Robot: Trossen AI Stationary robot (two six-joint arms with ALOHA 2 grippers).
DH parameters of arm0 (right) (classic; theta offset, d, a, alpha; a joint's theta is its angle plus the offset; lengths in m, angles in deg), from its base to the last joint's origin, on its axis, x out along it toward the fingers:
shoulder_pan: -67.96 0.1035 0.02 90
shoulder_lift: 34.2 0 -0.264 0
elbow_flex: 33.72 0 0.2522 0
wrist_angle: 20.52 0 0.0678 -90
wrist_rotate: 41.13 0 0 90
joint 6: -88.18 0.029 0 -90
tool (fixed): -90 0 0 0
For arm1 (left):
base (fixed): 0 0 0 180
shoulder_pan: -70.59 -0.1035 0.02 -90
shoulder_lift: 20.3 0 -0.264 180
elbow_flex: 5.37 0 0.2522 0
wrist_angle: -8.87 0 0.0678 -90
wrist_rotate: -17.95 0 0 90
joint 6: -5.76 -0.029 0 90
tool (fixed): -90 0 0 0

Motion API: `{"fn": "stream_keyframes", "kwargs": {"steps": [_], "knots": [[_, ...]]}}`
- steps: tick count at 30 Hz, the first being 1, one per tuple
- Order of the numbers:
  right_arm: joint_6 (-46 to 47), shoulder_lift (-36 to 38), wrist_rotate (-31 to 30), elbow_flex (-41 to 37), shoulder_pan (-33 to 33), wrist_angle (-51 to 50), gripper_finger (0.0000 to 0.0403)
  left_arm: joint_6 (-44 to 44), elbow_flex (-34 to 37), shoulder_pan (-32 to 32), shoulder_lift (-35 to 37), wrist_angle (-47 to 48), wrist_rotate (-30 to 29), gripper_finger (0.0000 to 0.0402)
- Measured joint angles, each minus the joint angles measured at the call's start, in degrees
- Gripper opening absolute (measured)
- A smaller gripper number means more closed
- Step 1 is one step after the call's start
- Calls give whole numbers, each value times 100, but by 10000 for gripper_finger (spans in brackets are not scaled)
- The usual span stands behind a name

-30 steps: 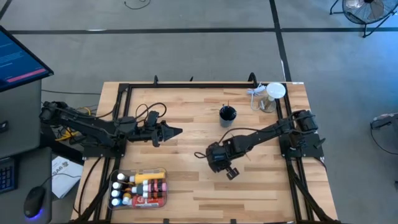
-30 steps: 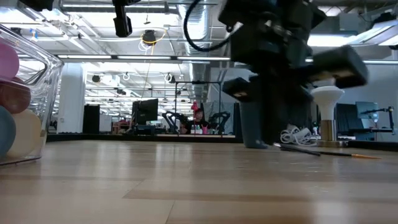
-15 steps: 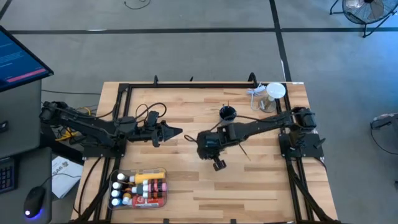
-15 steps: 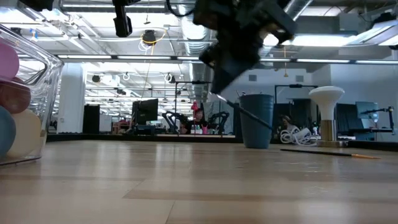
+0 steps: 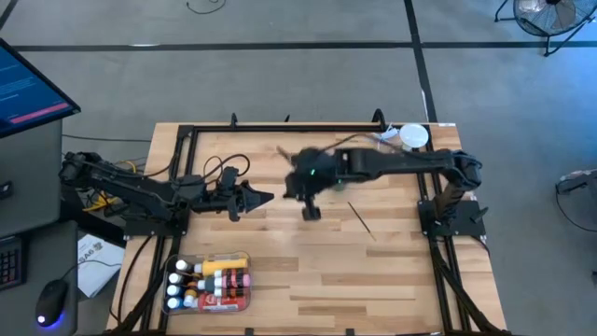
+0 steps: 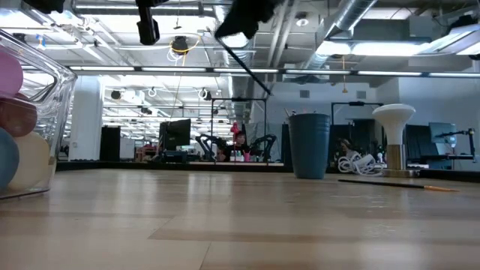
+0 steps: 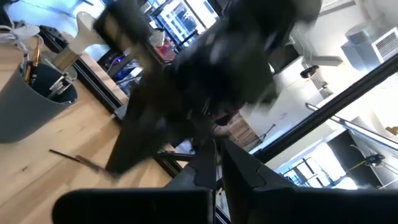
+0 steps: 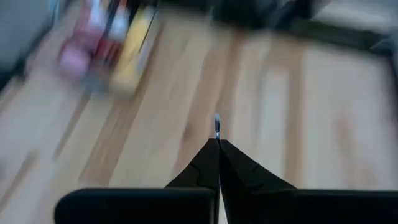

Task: Pick & Place Paint Supplies
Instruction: Put the left paint brush into the blue cup

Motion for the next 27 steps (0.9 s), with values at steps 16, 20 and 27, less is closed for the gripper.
{"fn": "stream_keyframes", "kwargs": {"steps": [16,20,27], "knots": [[635,1202,-193,4,-1649,437,0,12,0,0,4,-12,-30,0],[756,1323,-260,4,-1855,439,0,43,0,0,4,-13,-30,0],[777,1426,-502,4,-1793,469,0,171,0,2,4,-26,-29,0]]}}
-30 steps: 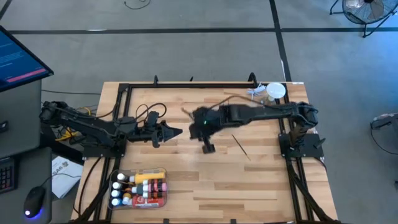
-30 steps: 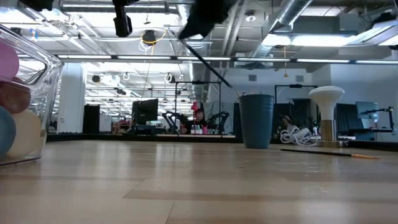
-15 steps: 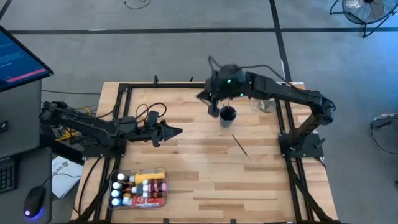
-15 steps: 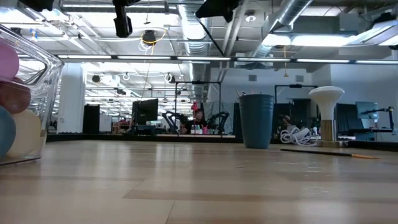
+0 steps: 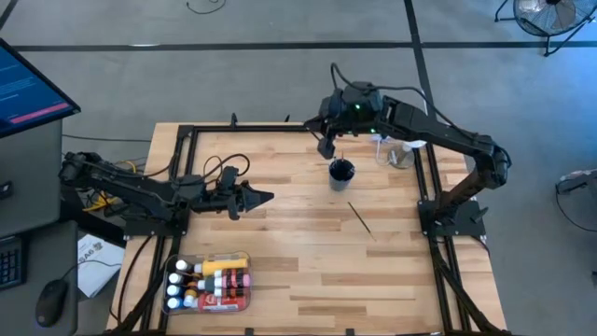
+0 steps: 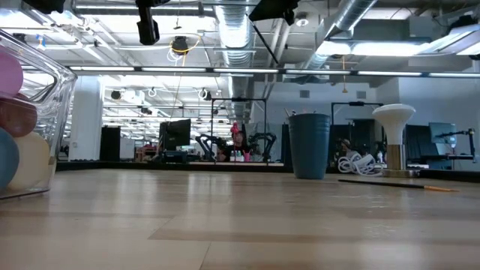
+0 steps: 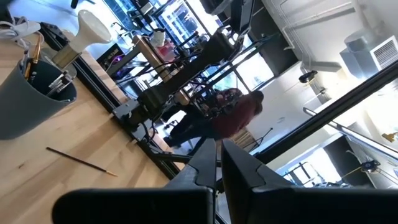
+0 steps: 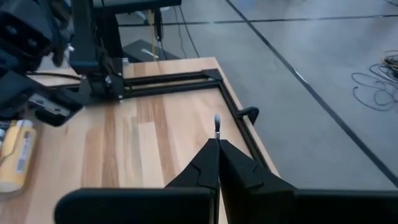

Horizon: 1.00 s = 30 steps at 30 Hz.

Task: Pick & Place Paint Supplies
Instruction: Put the left paint brush into the blue cup

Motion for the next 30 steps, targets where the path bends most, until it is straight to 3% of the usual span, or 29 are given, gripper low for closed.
{"fn": "stream_keyframes", "kwargs": {"steps": [4,13,19,30], "knots": [[59,78,-145,-231,91,229,0,21,0,2,0,-24,1,0],[793,1494,-768,-2566,100,1646,0,111,0,2,2,-55,38,0],[1315,2336,-1118,-3628,112,1856,0,111,0,0,2,-59,37,0],[2017,3231,-2257,-5372,397,3789,0,295,0,0,2,-66,34,0]]}}
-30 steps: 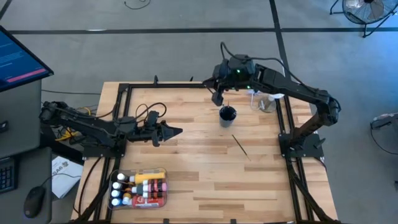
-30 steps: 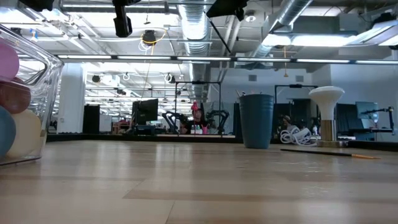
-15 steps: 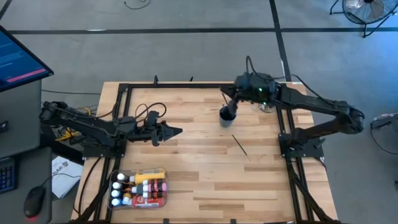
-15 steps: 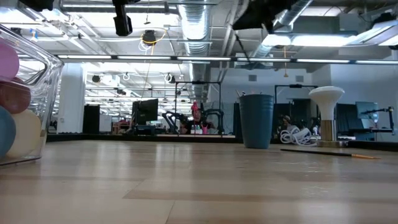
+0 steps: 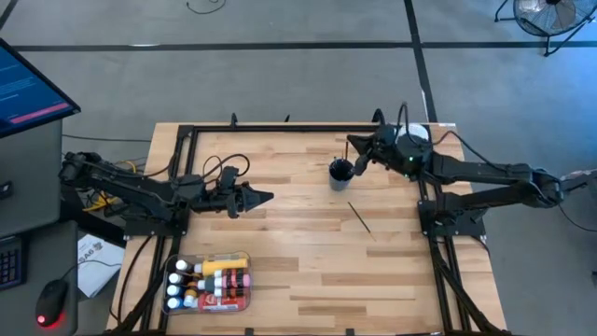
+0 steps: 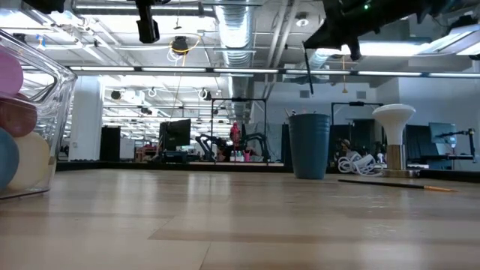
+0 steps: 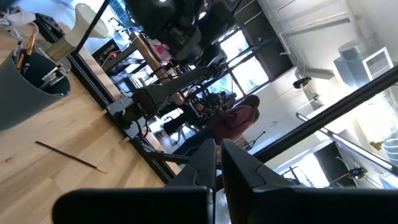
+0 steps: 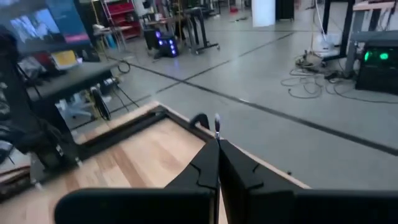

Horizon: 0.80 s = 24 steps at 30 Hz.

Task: Pick & Place Paint Supplies
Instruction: Put the left paint brush into the blue cup

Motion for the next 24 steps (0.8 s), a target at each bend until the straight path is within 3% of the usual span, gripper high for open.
{"fn": "stream_keyframes", "kwargs": {"steps": [6,14,24], "knots": [[2,-157,-436,-356,302,434,0,76,0,0,0,-13,-4,0],[85,-642,-950,-1061,552,1951,0,270,-2,0,0,-16,-103,0],[92,-1185,-1191,-1360,691,2524,0,436,-2,0,0,-37,-101,0]]}}
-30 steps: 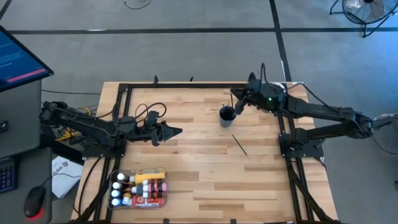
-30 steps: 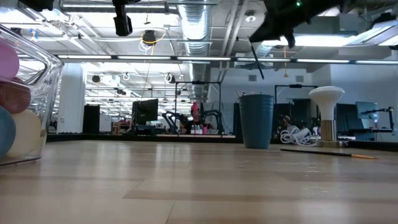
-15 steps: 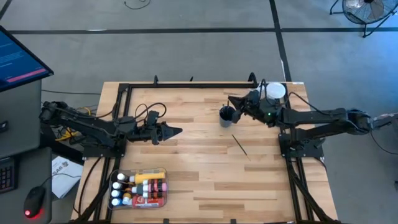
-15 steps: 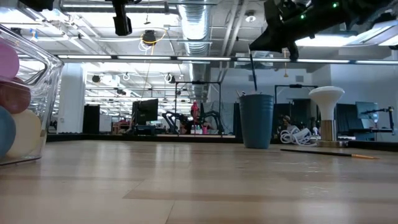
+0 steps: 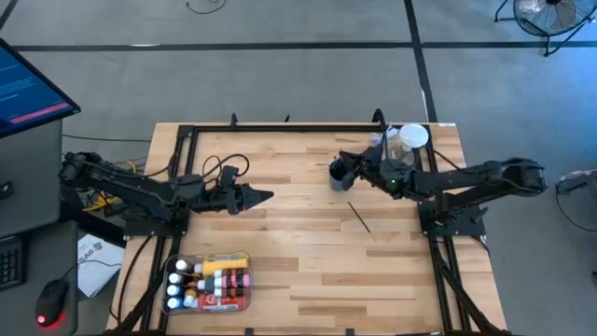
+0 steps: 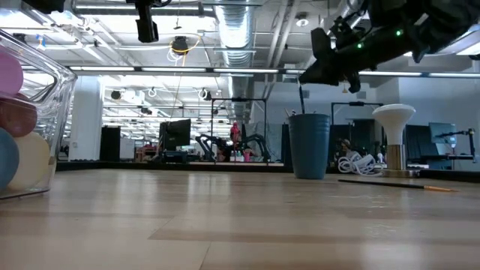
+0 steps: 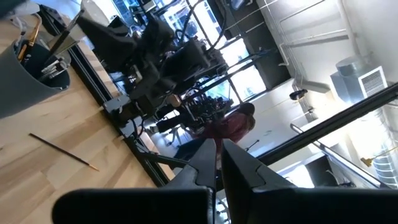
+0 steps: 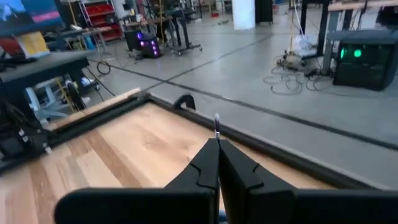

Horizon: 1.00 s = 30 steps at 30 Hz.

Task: Pick & Place Paint Supplies
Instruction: Put the left paint brush into the blue cup

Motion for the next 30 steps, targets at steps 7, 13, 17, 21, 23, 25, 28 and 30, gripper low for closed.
{"fn": "stream_keyframes", "kwargs": {"steps": [7,13,17,21,23,25,28,30], "knots": [[245,-319,0,-72,1,80,0,35,0,0,0,0,2,0],[251,-382,-2,-72,1,96,0,37,0,0,0,0,2,0],[251,-380,0,-72,1,92,0,37,0,0,0,0,2,0],[251,-380,0,-72,1,69,0,38,0,2,0,0,4,0],[251,-380,0,-72,1,70,0,39,0,1,0,0,4,0],[251,-380,0,-72,1,68,0,39,0,0,0,0,4,0],[251,-380,4,-72,1,68,0,39,0,0,0,0,4,0],[253,-380,7,-71,1,68,0,39,0,2,0,0,4,0]]}}
